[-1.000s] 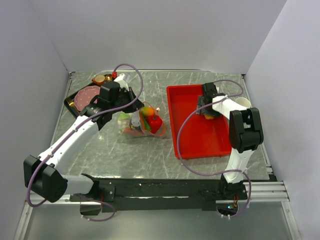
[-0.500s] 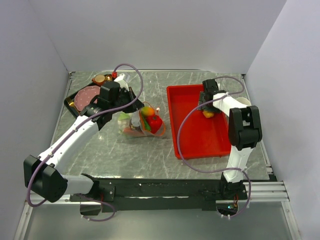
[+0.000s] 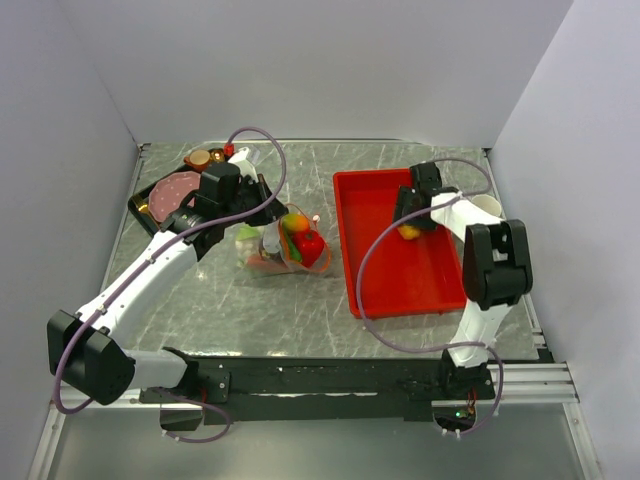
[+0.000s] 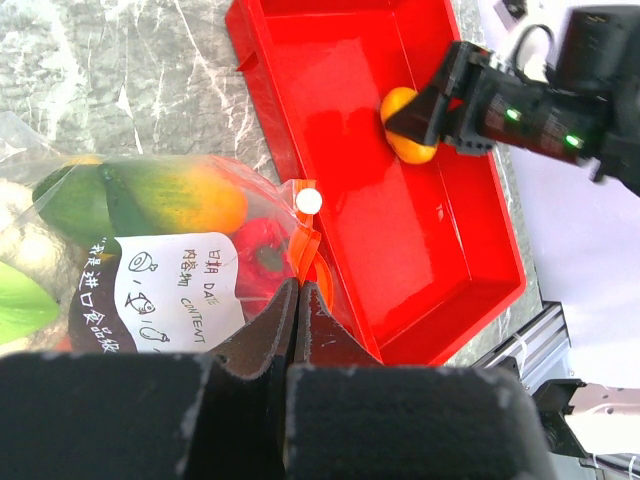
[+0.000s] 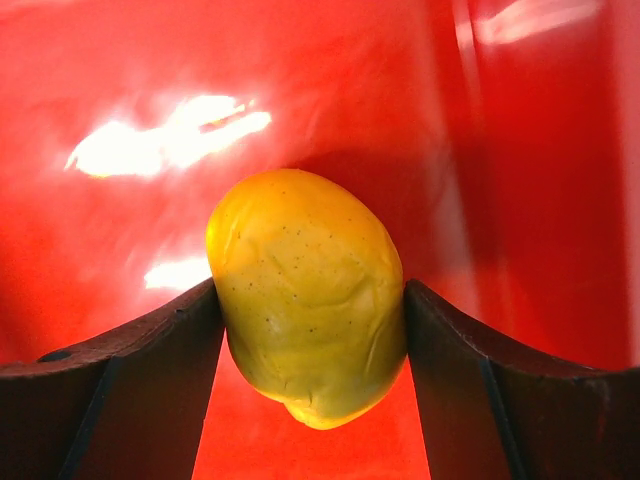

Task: Place the food in the zip-top bag and seal the zipper
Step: Pick up the fake fruit from the bin, then place the fake fruit in the zipper food storage bag.

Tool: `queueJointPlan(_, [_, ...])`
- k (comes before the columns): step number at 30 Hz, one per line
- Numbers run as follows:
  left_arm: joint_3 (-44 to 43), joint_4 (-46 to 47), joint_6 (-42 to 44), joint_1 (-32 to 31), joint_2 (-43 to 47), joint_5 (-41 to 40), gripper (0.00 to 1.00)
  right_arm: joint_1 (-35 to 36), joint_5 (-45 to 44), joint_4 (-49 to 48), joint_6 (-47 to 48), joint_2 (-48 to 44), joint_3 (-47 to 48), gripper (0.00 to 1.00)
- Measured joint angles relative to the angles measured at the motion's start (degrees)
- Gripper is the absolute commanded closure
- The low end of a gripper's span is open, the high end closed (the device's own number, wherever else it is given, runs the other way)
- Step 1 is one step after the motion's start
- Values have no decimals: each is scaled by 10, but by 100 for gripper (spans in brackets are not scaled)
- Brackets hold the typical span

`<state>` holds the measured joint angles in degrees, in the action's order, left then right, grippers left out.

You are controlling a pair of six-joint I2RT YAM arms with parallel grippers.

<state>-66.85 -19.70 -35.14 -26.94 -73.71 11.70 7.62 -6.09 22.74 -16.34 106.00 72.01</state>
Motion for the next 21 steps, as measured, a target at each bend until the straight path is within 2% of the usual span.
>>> queueJointPlan(9, [0,1,0,0,0,0,99,29,138,-3,-50,-181,-67,74])
queueJointPlan(15, [0,2,-1,0,-1,0,99,135,214,-39,-90,-271,-72,74])
queueJointPlan(21, [0,3,-3,0,-3,2,99,235,257,-68,-127,-272,-71,74])
